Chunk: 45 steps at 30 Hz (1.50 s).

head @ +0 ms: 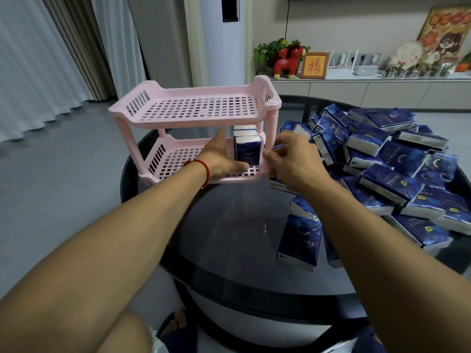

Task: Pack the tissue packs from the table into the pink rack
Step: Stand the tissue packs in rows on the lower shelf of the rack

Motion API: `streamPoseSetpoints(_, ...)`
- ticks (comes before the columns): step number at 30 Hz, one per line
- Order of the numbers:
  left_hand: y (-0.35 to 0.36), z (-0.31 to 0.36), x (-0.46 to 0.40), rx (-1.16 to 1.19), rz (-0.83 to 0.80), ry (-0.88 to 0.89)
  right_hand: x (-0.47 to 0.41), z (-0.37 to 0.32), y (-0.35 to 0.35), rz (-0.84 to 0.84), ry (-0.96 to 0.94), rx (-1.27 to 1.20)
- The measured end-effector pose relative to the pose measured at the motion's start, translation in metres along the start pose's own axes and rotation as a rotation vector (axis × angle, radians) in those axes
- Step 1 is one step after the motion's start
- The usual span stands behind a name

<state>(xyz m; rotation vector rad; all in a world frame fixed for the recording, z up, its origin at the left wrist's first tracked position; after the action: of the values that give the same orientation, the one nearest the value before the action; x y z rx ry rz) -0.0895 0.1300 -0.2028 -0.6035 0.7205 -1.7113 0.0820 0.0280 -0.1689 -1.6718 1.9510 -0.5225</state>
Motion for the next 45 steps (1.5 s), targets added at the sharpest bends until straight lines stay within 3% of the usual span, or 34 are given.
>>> streamPoseSetpoints(5, -0.003, 0.002, -0.008, -0.182, -0.027, 0.198, -0.002, 0.003, 0.000, -0.003, -0.005, -0.014)
streamPoseSetpoints(12, 0.000, 0.010, -0.024, -0.233, -0.045, 0.286, -0.005, 0.005, 0.002, -0.021, 0.011, -0.033)
streamPoseSetpoints(21, 0.002, 0.006, -0.019, 0.019, -0.048, 0.232, -0.005, 0.007, 0.002, -0.011, 0.004, -0.022)
streamPoseSetpoints(31, 0.007, 0.005, -0.011, 0.126, -0.083, 0.158, -0.004, 0.005, 0.001, -0.015, 0.023, -0.019)
streamPoseSetpoints(45, -0.003, 0.009, 0.002, 0.052, -0.057, 0.063, 0.007, -0.002, -0.019, -0.024, -0.033, 0.030)
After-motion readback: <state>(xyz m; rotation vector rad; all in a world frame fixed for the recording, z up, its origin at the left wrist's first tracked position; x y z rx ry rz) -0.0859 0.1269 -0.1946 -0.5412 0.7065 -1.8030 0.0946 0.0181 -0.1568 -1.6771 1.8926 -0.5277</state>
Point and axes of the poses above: each hand's wrist, its own x-axis away from the middle knuckle, its own y-axis out of the palm, z = x × y, the point moved 2 cm from there along -x, towards the middle knuckle, and after that the axes turned 5 degrees about -z, right-handed, at the moved point
